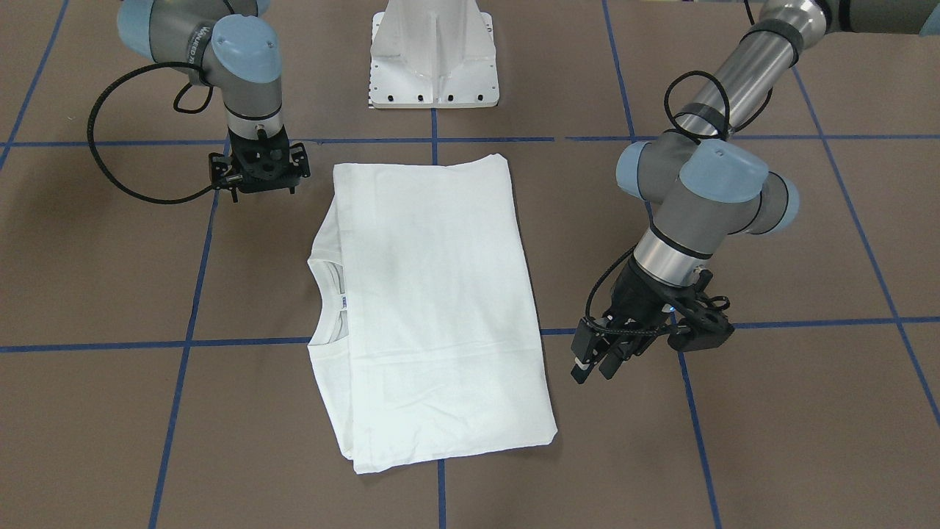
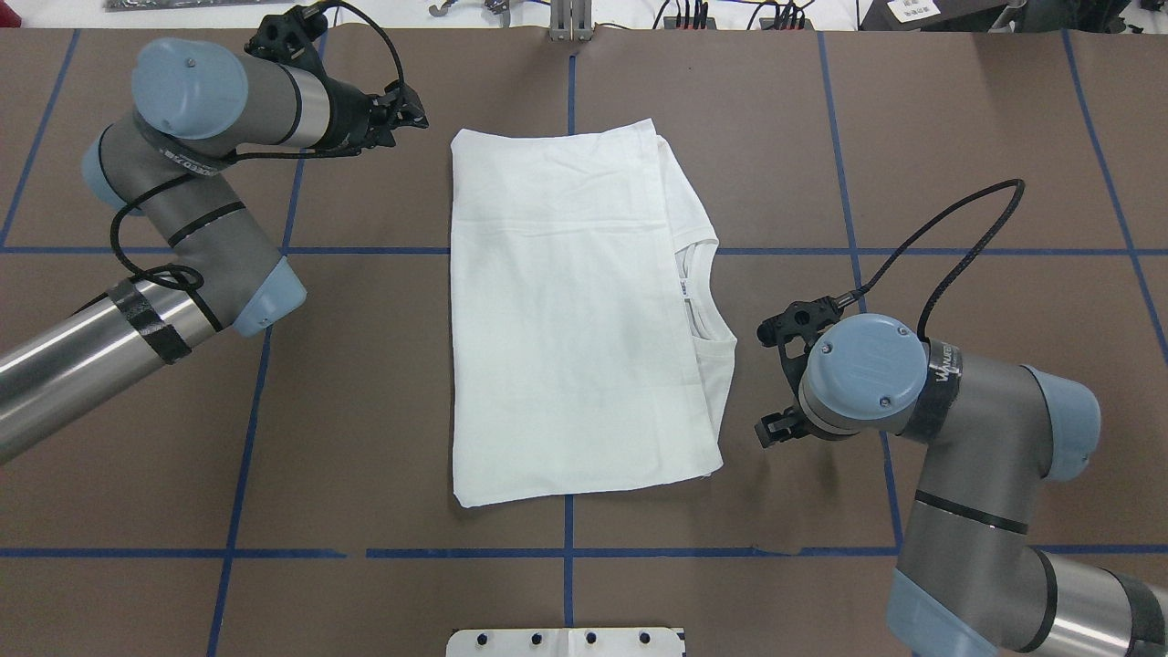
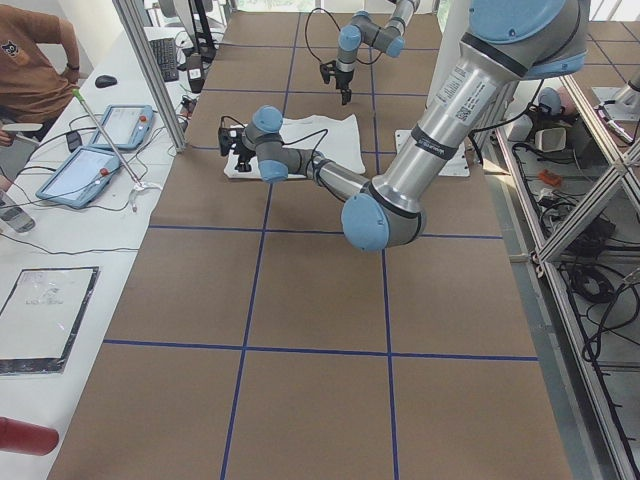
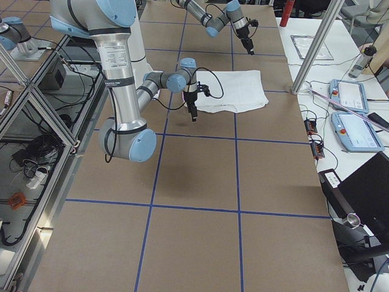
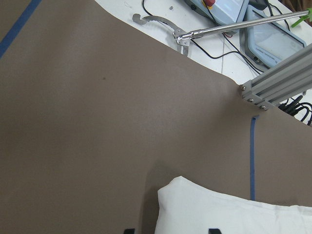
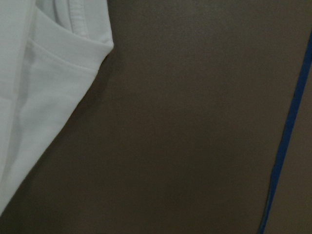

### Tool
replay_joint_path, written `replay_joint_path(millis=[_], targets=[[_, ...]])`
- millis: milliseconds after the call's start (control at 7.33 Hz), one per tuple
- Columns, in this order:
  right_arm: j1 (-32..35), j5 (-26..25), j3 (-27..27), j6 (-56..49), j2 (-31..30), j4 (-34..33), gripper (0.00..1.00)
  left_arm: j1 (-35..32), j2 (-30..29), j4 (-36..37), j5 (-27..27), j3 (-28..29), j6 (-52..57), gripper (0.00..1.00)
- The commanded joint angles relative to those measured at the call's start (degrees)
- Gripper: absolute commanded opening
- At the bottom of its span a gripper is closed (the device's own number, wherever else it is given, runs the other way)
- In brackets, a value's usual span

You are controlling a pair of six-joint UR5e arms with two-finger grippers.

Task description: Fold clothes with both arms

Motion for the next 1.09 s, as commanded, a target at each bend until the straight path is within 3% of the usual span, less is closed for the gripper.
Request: replay_joint_path(millis=[0, 273, 545, 818, 955], targets=[[-2.1, -0.2, -0.3, 19.5, 3.5, 0.3, 1.0, -0.2, 2.1, 0.1, 0.0, -2.7, 0.0, 0.59], [-3.5, -0.4, -0.2, 38.5, 6.3, 0.5, 1.0, -0.2, 3.7, 0.1, 0.0, -4.5, 0.0, 0.59], [-7.8, -6.7, -0.4, 59.3, 6.9, 5.1, 1.0, -0.2, 4.1, 0.1, 0.1, -6.1, -0.1, 0.59], [-11.7, -10.6, -1.7, 72.0, 6.8, 5.6, 1.0, -0.1, 4.4, 0.1, 0.1, -6.1, 0.0, 0.59], [-12.2, -10.7, -2.4, 72.8, 6.9, 5.6, 1.0, -0.1, 4.5, 0.1, 0.1, -6.1, 0.0, 0.59]])
